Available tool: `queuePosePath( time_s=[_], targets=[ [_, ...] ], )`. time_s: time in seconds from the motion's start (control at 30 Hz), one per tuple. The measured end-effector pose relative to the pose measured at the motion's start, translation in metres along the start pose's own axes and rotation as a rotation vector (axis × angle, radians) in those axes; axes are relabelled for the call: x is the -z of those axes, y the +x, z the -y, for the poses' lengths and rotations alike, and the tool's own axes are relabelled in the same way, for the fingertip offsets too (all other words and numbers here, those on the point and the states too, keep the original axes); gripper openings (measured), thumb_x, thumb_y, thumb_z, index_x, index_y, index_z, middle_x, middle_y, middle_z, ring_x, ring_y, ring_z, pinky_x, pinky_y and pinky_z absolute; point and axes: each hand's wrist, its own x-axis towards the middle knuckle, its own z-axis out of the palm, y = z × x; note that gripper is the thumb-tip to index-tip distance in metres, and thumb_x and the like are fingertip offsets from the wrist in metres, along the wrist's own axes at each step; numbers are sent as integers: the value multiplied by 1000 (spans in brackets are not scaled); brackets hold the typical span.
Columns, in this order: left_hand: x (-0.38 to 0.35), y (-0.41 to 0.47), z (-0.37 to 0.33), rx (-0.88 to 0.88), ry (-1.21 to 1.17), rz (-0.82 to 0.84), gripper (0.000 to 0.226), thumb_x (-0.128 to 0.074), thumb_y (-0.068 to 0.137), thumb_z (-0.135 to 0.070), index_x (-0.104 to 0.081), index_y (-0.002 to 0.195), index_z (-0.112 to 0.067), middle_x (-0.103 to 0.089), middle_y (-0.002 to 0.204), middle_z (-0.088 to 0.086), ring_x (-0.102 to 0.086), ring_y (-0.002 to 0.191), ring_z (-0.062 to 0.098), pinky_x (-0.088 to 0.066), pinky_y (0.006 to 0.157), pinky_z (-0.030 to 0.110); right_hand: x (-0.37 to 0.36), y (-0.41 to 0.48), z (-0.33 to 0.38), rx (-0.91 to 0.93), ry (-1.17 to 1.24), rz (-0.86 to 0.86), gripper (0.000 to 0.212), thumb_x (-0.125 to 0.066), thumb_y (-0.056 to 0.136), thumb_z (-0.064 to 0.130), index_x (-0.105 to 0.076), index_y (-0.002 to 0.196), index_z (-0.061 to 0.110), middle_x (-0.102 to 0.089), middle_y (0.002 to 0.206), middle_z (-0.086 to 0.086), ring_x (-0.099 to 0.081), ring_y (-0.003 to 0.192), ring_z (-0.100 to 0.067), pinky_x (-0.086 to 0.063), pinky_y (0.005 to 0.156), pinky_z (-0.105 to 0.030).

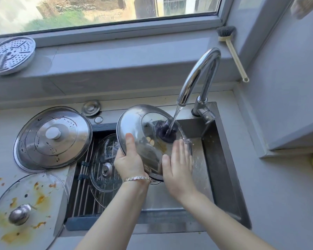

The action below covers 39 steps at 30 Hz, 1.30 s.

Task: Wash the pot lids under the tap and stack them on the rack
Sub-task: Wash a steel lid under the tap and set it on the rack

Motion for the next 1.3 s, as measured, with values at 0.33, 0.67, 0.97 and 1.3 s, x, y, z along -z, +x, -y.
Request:
queuePosePath(
  time_s=[0.33, 0.67, 0.97, 1.3],
  targets=[
    [31, 8, 2, 113, 38, 310, 20, -56, 89, -29, -67, 82, -13, -72, 70, 4, -67, 63, 17, -57, 65, 31, 54, 79, -40, -242, 321, -105, 40, -27, 99, 29, -53, 127, 19, -49, 139, -1, -40, 130, -20, -29, 103, -30],
    [19, -12, 7, -94, 366, 553, 30, -65, 82, -10, -51, 55, -9, -56, 40, -9, -50, 41, -3, -42, 43, 13, 34, 67, 47, 476, -211, 35, 59, -19, 86, 46, -73, 96, 25, -68, 110, 8, -49, 119, -13, -25, 106, -43],
    [22, -19, 26, -202, 596, 641, 20, -70, 80, -15, -61, 63, -8, -60, 47, -10, -51, 45, -2, -42, 49, 13, 89, 40, 6, -167, 133, -32, 47, -55, 86, 46, -53, 124, 18, -55, 125, -6, -57, 106, -17, -48, 87, -30],
    [-16, -58, 57, -438, 1075, 1161, 33, -50, 92, -34, -56, 70, -10, -57, 70, 8, -47, 62, 14, -33, 57, 15, 138, 47, -19, -583, 98, 314, 16, -36, 81, 2, -51, 77, 0, -62, 62, -19, -65, 48, -30, -58, 50, -37]
  ],
)
